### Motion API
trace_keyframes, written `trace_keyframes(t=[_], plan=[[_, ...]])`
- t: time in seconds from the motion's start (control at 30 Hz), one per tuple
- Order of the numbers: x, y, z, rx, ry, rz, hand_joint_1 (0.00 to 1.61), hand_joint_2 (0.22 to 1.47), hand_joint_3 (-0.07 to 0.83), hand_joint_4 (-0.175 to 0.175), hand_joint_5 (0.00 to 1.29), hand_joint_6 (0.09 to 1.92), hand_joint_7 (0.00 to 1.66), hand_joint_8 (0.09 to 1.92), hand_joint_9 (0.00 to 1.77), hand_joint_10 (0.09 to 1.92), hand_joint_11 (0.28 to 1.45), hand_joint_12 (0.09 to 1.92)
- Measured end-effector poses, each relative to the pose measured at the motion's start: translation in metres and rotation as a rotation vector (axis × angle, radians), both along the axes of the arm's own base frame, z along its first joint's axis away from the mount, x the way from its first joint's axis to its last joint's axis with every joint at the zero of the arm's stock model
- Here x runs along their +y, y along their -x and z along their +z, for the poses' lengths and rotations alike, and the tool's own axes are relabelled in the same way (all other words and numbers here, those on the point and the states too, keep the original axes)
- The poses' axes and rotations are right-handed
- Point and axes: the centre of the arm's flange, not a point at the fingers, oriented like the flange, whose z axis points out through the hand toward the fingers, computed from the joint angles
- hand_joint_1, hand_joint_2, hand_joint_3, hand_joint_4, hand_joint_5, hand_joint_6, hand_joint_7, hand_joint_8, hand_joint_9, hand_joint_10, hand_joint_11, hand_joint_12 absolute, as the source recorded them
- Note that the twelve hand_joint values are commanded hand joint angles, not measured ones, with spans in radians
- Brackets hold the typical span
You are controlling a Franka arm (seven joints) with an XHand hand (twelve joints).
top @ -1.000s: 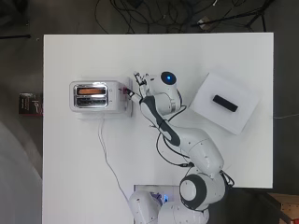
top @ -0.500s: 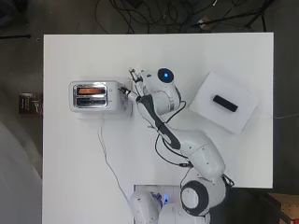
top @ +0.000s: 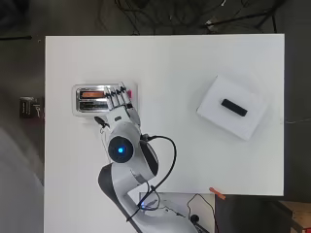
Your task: Teleoperate dual arm-hand system to toast a bread
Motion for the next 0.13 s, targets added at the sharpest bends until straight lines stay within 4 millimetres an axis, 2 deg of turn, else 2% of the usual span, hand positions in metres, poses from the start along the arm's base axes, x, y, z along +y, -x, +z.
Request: trace_keyframes(t=[0.13], plan=[[-0.0006,0.0013,-0.007,0.024,0.037,-0.035,0.0,1.09,0.005,-0.081,0.4,0.09,0.63,0.09,0.66,0.09,0.4,0.09]])
